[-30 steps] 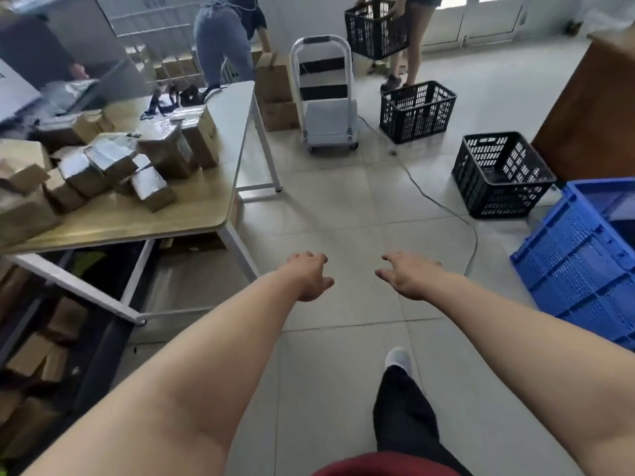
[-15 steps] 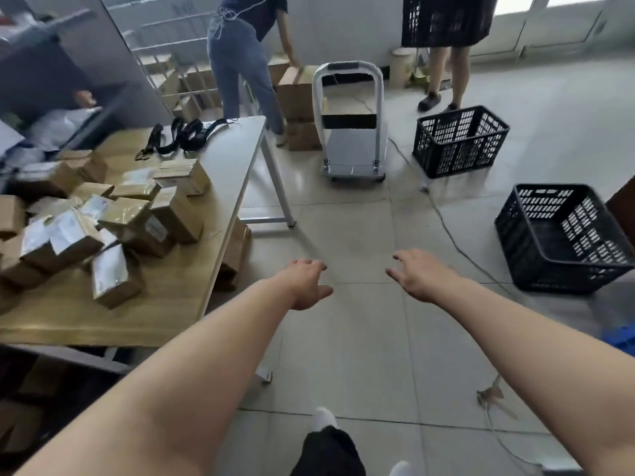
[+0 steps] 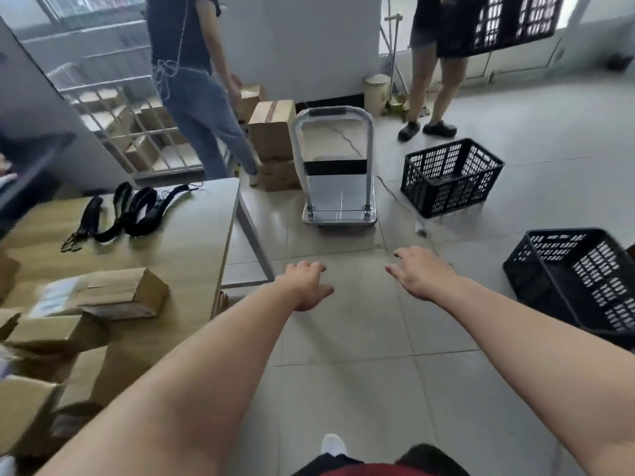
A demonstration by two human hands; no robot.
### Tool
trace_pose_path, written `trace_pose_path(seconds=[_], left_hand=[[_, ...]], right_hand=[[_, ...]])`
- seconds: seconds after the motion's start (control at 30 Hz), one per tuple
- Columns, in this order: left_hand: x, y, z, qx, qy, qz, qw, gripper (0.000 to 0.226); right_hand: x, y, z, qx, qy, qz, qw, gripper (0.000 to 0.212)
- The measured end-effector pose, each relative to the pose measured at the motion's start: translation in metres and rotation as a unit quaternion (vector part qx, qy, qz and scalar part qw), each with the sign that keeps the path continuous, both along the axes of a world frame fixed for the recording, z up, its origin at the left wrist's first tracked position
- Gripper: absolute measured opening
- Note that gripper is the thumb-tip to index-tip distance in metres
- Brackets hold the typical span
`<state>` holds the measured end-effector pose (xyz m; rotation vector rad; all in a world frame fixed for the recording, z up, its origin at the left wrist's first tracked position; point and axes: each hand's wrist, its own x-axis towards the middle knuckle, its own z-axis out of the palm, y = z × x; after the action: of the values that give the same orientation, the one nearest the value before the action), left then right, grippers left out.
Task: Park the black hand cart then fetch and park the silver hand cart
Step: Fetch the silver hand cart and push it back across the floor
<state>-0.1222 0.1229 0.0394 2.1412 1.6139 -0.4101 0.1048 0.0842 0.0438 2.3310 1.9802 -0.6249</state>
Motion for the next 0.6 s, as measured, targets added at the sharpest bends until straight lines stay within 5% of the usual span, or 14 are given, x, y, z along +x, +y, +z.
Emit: trace_pose_path(seconds=[0.6], left_hand=[[0.082,0.370,0.011,0.011,0.003,0.055,0.998,0.060]], right_hand=[[0.093,0.398,-0.031,-0.016,0.038,0.037,0.998,0.048]])
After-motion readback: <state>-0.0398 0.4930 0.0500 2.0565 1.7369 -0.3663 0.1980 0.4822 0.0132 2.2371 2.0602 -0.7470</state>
